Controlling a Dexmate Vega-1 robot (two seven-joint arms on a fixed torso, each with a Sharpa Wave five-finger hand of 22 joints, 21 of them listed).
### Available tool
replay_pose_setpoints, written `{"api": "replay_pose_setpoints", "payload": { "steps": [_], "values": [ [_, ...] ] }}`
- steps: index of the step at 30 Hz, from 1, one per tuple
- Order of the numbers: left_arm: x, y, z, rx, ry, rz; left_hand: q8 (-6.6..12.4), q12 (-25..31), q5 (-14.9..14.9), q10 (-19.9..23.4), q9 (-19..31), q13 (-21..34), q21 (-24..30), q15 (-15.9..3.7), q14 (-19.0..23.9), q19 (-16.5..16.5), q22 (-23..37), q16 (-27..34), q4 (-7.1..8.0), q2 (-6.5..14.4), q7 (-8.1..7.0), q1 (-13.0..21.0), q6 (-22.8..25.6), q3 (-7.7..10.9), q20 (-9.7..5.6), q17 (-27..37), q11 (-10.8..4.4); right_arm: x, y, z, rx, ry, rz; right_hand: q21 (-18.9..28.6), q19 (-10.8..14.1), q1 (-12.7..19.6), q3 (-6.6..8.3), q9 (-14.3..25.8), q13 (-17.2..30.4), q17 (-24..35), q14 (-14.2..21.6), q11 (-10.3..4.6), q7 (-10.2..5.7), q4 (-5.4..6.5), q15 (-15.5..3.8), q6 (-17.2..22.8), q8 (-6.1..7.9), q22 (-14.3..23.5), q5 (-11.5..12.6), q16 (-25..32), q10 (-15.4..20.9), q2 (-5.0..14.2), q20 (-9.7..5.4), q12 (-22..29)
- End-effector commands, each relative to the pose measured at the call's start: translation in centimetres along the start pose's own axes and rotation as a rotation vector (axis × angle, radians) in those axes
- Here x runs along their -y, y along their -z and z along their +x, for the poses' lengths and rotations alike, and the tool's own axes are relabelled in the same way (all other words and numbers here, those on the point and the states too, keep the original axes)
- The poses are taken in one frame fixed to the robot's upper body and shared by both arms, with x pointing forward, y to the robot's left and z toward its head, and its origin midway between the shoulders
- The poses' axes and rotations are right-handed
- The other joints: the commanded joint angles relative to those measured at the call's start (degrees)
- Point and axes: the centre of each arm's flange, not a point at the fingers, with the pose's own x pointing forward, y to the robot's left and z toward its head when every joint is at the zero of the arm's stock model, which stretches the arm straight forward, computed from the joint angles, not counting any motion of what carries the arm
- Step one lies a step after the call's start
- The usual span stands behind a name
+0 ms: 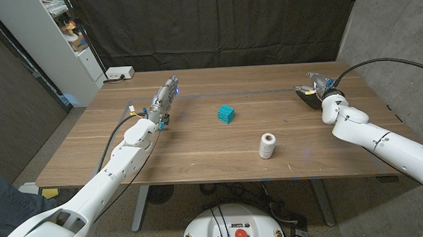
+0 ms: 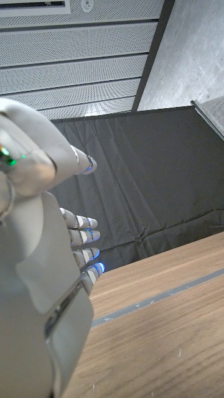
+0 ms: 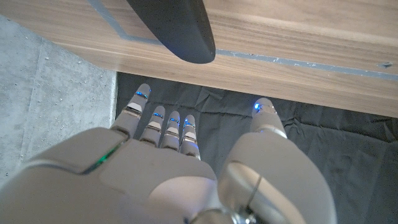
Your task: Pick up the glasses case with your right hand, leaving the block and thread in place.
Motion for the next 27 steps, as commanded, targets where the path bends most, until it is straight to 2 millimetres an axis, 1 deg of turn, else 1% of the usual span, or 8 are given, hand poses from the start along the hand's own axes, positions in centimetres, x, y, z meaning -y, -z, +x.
{"api": "replay_pose_setpoints", "payload": {
  "steps": [1, 8, 9, 10, 11, 17, 27],
  "values": [
    [-0.2, 0.3, 0.7, -0.002, 0.001, -0.007, 0.11, 0.0, 0.2, 0.3, 0.2, 0.1, 0.3, -0.05, 0.1, -0.1, 0.3, 0.2, -0.24, 0.3, -0.04, 0.0, 0.4, 0.26, 0.29, 0.2, 0.0, -0.5, -0.1, 0.5, -0.023, -0.028, -0.015, 0.4, 0.3, 0.4, 0.07, 0.1, 0.1, 0.2, 0.6, 0.67, -0.08, 0.09, 0.23, -0.2, 0.19, 0.1, 0.4, 0.4, 0.2, -0.58, 0.4, 0.3],
    [-0.1, 0.0, 1.0, 0.002, 0.004, -0.009, 0.08, 0.0, 0.2, 0.3, 0.2, 0.1, 0.3, 0.05, 0.1, -0.1, 0.3, 0.2, -0.28, 0.4, 0.0, -0.1, 0.4, 0.27, 0.46, 0.2, 0.14, -1.0, -0.2, 1.0, -0.036, -0.045, -0.013, 0.4, 0.2, 0.5, 0.05, 0.1, 0.1, 0.2, 0.9, 0.67, -0.04, 0.15, 0.29, -0.2, 0.22, 0.1, 0.6, 0.5, 0.1, -0.67, 0.49, 0.3],
    [-0.1, 0.0, 1.1, 0.003, 0.005, -0.007, 0.1, 0.0, 0.2, 0.3, 0.2, 0.1, 0.3, -0.03, 0.1, -0.1, 0.3, 0.2, -0.28, 0.4, -0.08, -0.1, 0.4, 0.27, 0.27, 0.2, 0.04, -1.1, -0.2, 1.0, -0.036, -0.047, -0.013, 0.4, 0.2, 0.6, 0.05, 0.1, 0.1, 0.2, 0.9, 0.68, -0.03, 0.15, 0.3, -0.2, 0.21, 0.1, 0.6, 0.6, 0.1, -0.67, 0.48, 0.3],
    [0.0, 0.0, 1.1, 0.002, 0.005, -0.007, 0.07, 0.0, 0.2, 0.3, 0.2, 0.1, 0.3, 0.04, 0.1, -0.1, 0.3, 0.2, -0.29, 0.4, 0.03, -0.1, 0.4, 0.27, 0.39, 0.2, 0.14, -1.1, -0.3, 1.1, -0.038, -0.05, -0.013, 0.4, 0.3, 0.6, 0.04, 0.1, 0.1, 0.2, 1.0, 0.73, -0.03, 0.16, 0.31, -0.3, 0.21, 0.1, 0.6, 0.6, 0.1, -0.68, 0.52, 0.3],
    [0.0, -0.1, 1.1, 0.001, 0.006, -0.004, 0.1, 0.0, 0.2, 0.3, 0.2, 0.1, 0.3, -0.14, 0.1, -0.1, 0.3, 0.2, -0.3, 0.4, -0.16, -0.1, 0.4, 0.27, 0.13, 0.2, -0.08, -1.2, -0.3, 1.1, -0.039, -0.051, -0.013, 0.4, 0.3, 0.6, 0.04, 0.1, 0.1, 0.2, 1.0, 0.74, 0.0, 0.16, 0.33, -0.3, 0.2, 0.1, 0.7, 0.6, 0.1, -0.69, 0.56, 0.3],
    [-0.1, -0.5, 1.2, 0.003, 0.005, 0.006, 0.08, 0.0, 0.2, 0.3, 0.2, 0.1, 0.3, -0.13, 0.1, -0.1, 0.3, 0.2, -0.34, 0.4, -0.05, -0.1, 0.4, 0.26, 0.2, 0.2, 0.06, -1.6, -0.2, 1.2, -0.044, -0.058, -0.009, 0.5, 0.5, 0.7, 0.04, 0.1, 0.1, 0.2, 1.1, 0.84, 0.0, 0.22, 0.33, -0.3, 0.23, 0.1, 0.9, 0.6, 0.1, -0.75, 0.79, 0.3],
    [-0.2, -0.5, 1.2, -0.001, 0.005, 0.008, 0.08, 0.0, 0.2, 0.4, 0.2, 0.1, 0.3, -0.14, 0.1, -0.1, 0.3, 0.2, -0.41, 0.4, -0.07, -0.1, 0.5, 0.25, 0.26, 0.2, -0.09, -2.2, 0.2, 1.6, -0.063, -0.075, 0.003, 0.7, 1.2, 1.0, 0.06, 0.1, 0.1, 0.3, 1.4, 1.17, 0.27, 0.3, 0.43, -0.5, 0.24, 0.1, 1.2, 0.7, 0.0, -0.82, 0.4, 0.3]
  ]
}}
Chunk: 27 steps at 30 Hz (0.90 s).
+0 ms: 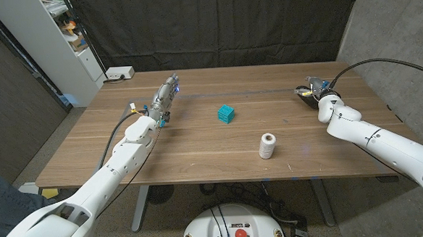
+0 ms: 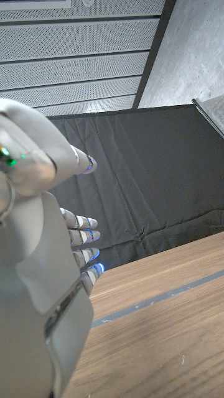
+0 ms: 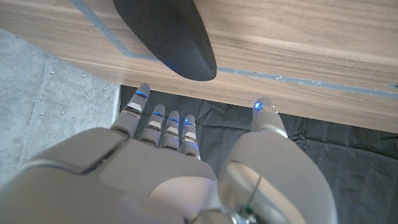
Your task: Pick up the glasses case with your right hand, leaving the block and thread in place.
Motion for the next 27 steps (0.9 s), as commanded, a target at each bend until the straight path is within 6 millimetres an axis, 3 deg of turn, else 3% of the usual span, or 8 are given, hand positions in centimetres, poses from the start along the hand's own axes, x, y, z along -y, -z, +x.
{"api": "replay_pose_setpoints", "payload": {
  "steps": [1, 27],
  "values": [
    [0.0, -0.2, 0.1, -0.004, 0.0, 0.005, 0.08, 0.0, 0.2, 0.4, 0.2, 0.1, 0.3, -0.15, 0.1, -0.1, 0.3, 0.2, -0.24, 0.4, 0.24, -0.1, 0.2, 0.07, 0.26, 0.2, -0.11, -0.7, 0.2, 0.5, -0.021, -0.02, 0.011, 0.3, 0.8, 0.5, 0.06, 0.1, 0.1, 0.3, 0.5, 0.54, -0.03, 0.31, 0.01, -0.2, 0.25, 0.1, 0.4, 0.3, 0.2, -0.21, -0.21, 0.4],
    [-0.4, 0.0, -0.6, -0.014, -0.013, 0.011, 0.08, 0.0, 0.2, 0.4, 0.2, 0.1, 0.3, -0.2, 0.2, -0.1, 0.3, 0.2, -0.38, 0.4, 0.13, -0.2, 0.2, 0.05, 0.36, 0.2, -0.16, -1.6, 1.8, 1.3, -0.088, -0.058, 0.006, 0.3, 1.4, 1.3, 0.15, 0.1, 0.2, 0.4, 0.9, 0.76, 0.32, 0.42, -0.18, -0.4, 0.29, 0.0, 1.2, 0.4, 0.4, -0.33, 0.49, 0.5]
  ]
}}
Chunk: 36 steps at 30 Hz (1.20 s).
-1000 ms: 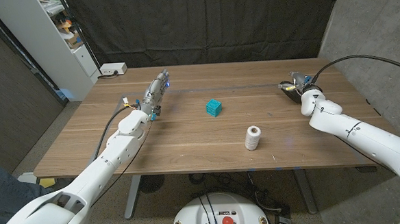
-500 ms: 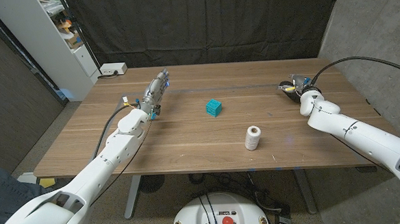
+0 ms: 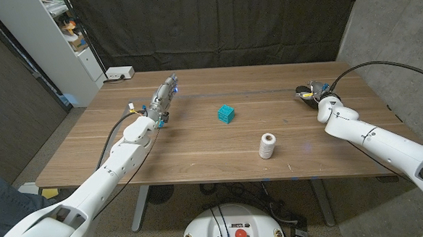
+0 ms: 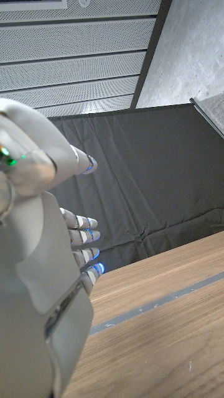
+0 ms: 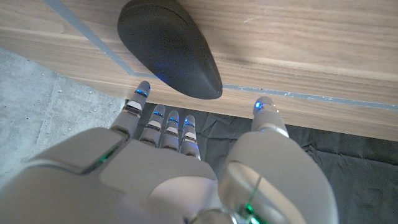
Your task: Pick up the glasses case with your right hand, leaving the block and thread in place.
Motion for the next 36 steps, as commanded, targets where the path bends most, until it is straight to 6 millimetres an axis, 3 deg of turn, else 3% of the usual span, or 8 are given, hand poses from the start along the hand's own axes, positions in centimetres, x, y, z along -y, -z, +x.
{"api": "replay_pose_setpoints", "payload": {
  "steps": [1, 27, 36],
  "values": [
    [-0.1, 0.1, 0.0, -0.005, -0.005, -0.002, 0.08, 0.0, 0.2, 0.1, 0.2, 0.1, 0.3, -0.21, 0.2, -0.1, 0.3, 0.2, -0.32, 0.4, 0.09, -0.2, 0.3, -0.02, 0.38, 0.2, 0.13, -0.3, 0.6, 0.4, -0.028, -0.015, 0.003, 0.3, 0.2, 0.8, 0.15, 0.2, 0.2, 0.1, 0.6, 0.46, 0.01, 0.42, 0.14, -0.1, 0.29, 0.2, 0.6, 0.4, 0.1, 0.22, 0.36, 0.5],
    [0.0, 0.4, 0.2, -0.013, -0.011, -0.005, 0.07, 0.0, 0.2, 0.1, 0.2, 0.1, 0.3, -0.22, 0.2, -0.2, 0.3, 0.2, -0.44, 0.4, 0.04, -0.3, 0.3, -0.04, 0.64, 0.2, 0.01, -1.1, 1.0, 1.0, -0.047, -0.035, -0.005, 0.5, 1.5, 1.6, 0.22, 0.2, 0.2, 0.2, 1.6, 0.83, 0.15, 0.49, -0.66, 0.8, 0.71, 0.2, 1.4, 0.8, 0.7, 0.11, 0.42, 0.7],
    [0.2, 0.5, 0.4, -0.014, -0.009, -0.005, 0.07, 0.0, 0.2, 0.1, 0.2, 0.1, 0.3, -0.18, 0.2, -0.1, 0.3, 0.2, -0.48, 0.5, 0.02, -0.3, 0.3, -0.04, 0.91, 0.2, 0.02, -1.3, 1.2, 1.3, -0.05, -0.04, 0.006, 1.5, 5.5, 2.6, 0.37, 0.2, 0.2, 0.3, 3.3, 1.27, 0.68, 0.62, -0.9, 2.3, 1.19, 0.2, 2.1, 1.3, 2.2, 0.19, 0.59, 1.2]
  ]
}}
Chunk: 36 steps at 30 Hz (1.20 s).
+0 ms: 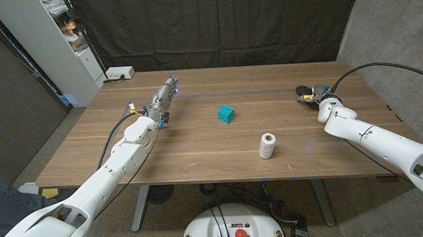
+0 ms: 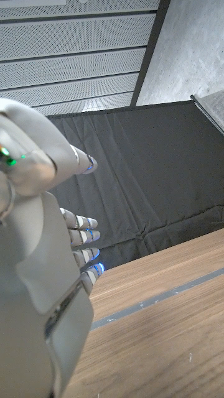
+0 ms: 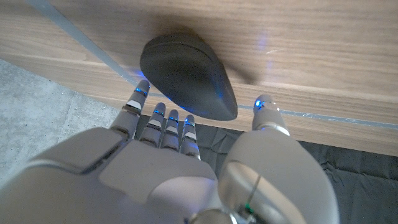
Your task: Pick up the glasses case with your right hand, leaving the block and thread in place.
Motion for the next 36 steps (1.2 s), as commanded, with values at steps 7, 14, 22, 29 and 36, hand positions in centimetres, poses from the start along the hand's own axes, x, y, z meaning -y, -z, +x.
{"api": "replay_pose_setpoints", "payload": {
  "steps": [7, 14, 22, 29, 36],
  "values": [
    [0.34, 0.22, 0.18, -0.005, 0.0, -0.002, 0.07, 0.0, 0.2, 0.1, 0.2, 0.1, 0.3, -0.19, 0.3, -0.1, 0.3, 0.2, -0.35, 0.2, 0.07, -0.1, 0.3, 0.15, 0.41, 0.2, 0.02, -0.5, 0.28, 0.6, -0.003, -0.003, 0.015, 1.8, 7.6, 2.6, 0.64, 0.2, 0.3, 0.5, 4.6, -0.03, 0.94, 0.49, -1.03, 3.0, 0.8, 0.2, 1.0, 1.6, 3.6, 0.78, -0.25, 1.0],
    [0.53, 0.18, 0.23, -0.006, 0.001, 0.001, 0.09, 0.0, 0.2, 0.1, 0.2, 0.1, 0.4, -0.27, 0.3, -0.1, 0.3, 0.2, -0.38, 0.2, 0.02, -0.1, 0.4, 0.15, 0.42, 0.2, -0.14, -0.57, 0.28, 0.99, -0.007, -0.018, 0.012, 3.6, 16.1, 4.9, 1.41, 0.4, 0.4, 1.1, 9.6, -0.46, 1.04, 0.52, -2.02, 5.3, 1.1, 0.3, 0.9, 3.4, 6.9, 1.81, -2.53, 1.6],
    [0.61, 0.16, 0.11, -0.008, -0.003, 0.001, 0.08, 0.0, 0.2, 0.2, 0.2, 0.1, 0.4, -0.28, 0.3, 0.0, 0.3, 0.2, -0.41, 0.2, -0.07, -0.1, 0.3, 0.14, 0.93, 0.2, -0.4, -0.54, 0.12, 1.2, -0.003, -0.019, 0.009, 4.4, 21.8, 10.1, 2.87, 0.5, 0.7, 1.9, 13.3, -1.78, 0.43, -0.35, -2.98, 7.1, 1.28, 0.3, -0.2, 5.3, 9.9, 4.03, -5.63, 2.1],
    [0.69, 0.06, -0.01, -0.007, -0.006, 0.001, 0.07, 0.0, 0.2, 0.1, 0.2, 0.1, 0.4, -0.2, 0.4, 0.0, 0.3, 0.2, -0.45, 0.2, -0.01, -0.2, 0.3, 0.13, 1.02, 0.2, -0.07, -0.55, 0.02, 1.22, -0.001, -0.009, 0.003, 4.9, 26.0, 16.1, 4.2, 0.6, 1.3, 3.0, 16.6, -2.98, 0.12, -0.94, -4.73, 9.8, 1.85, 0.3, -2.2, 7.5, 12.8, 6.0, -8.4, 2.7],
    [0.78, 0.09, -0.09, -0.007, -0.006, -0.001, 0.06, 0.0, 0.2, 0.1, 0.2, 0.1, 0.4, -0.22, 0.4, 0.1, 0.3, 0.2, -0.47, 0.2, -0.06, -0.2, 0.3, 0.14, 0.99, 0.2, -0.11, -0.56, -0.07, 1.19, 0.001, 0.004, 0.001, 5.2, 28.2, 19.7, 4.61, 0.8, 1.6, 4.2, 19.4, -3.76, -0.1, -0.95, -5.21, 13.0, 2.72, 0.4, -3.8, 9.5, 15.5, 7.07, -10.15, 3.4]
  ]
}}
